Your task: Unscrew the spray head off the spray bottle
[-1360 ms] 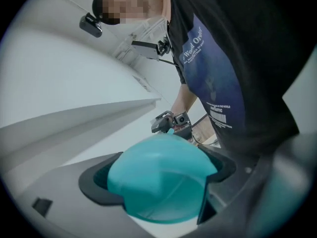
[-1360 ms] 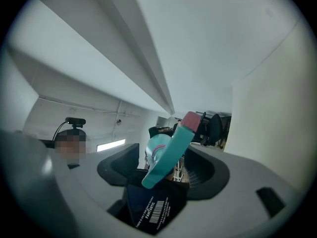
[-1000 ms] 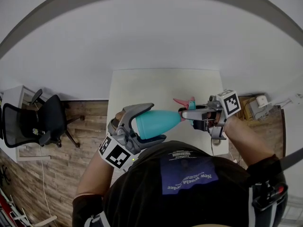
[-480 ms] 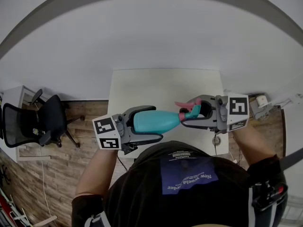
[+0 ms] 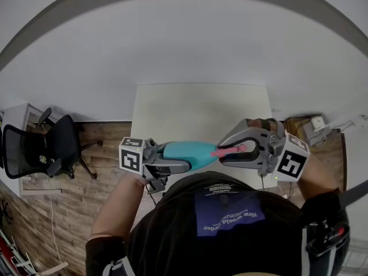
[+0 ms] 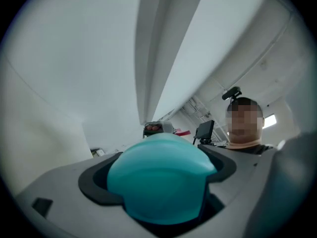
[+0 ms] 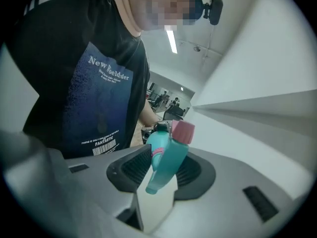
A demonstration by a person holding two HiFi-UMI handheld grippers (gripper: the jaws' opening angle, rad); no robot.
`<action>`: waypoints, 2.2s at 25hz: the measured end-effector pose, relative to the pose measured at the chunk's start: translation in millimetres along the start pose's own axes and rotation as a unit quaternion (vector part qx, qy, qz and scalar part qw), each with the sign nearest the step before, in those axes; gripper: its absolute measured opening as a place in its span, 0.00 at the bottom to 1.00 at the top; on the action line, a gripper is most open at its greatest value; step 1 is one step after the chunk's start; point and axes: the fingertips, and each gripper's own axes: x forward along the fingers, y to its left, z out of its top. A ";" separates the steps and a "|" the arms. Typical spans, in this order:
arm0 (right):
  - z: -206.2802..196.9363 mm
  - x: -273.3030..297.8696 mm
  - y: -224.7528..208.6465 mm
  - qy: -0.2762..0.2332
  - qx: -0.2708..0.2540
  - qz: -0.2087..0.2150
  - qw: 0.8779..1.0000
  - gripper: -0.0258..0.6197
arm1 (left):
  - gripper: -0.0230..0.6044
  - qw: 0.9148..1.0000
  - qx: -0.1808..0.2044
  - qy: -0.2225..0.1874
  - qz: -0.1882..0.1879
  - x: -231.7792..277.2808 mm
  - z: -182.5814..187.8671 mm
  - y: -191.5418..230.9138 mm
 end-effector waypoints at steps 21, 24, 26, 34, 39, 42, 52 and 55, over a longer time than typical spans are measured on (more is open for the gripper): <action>12.3 -29.0 -19.5 -0.045 0.096 -0.057 0.993 0.30 | 0.79 0.920 0.380 0.014 0.095 -3.5 18.2 -22.8; 13.3 -47.8 -21.3 -0.074 0.144 -0.056 0.985 0.33 | 0.79 0.904 0.414 0.015 0.107 -6.2 24.1 -24.5; 15.9 -67.5 -33.9 -0.134 0.218 -0.062 0.965 0.33 | 0.79 0.892 0.437 0.021 0.114 -8.5 26.1 -27.0; -70.7 -85.7 -54.4 -0.310 0.649 0.000 0.695 0.46 | 0.79 0.877 0.464 0.034 0.121 -6.7 25.9 -28.8; -39.5 -40.0 -37.0 -0.247 0.600 0.059 0.759 0.49 | 0.79 0.889 0.440 0.042 0.121 -1.7 21.2 -24.0; -32.7 -20.1 -32.2 -0.156 0.497 0.030 0.853 0.49 | 0.79 0.894 0.430 0.038 0.119 -2.6 21.1 -20.7; -35.2 -60.1 -54.2 -0.152 0.510 -0.040 0.846 0.49 | 0.79 0.883 0.444 0.025 0.147 -13.2 28.0 -15.6; -32.2 -44.4 -47.2 -0.128 0.457 -0.054 0.878 0.49 | 0.79 0.877 0.457 0.049 0.139 -24.0 18.9 -20.5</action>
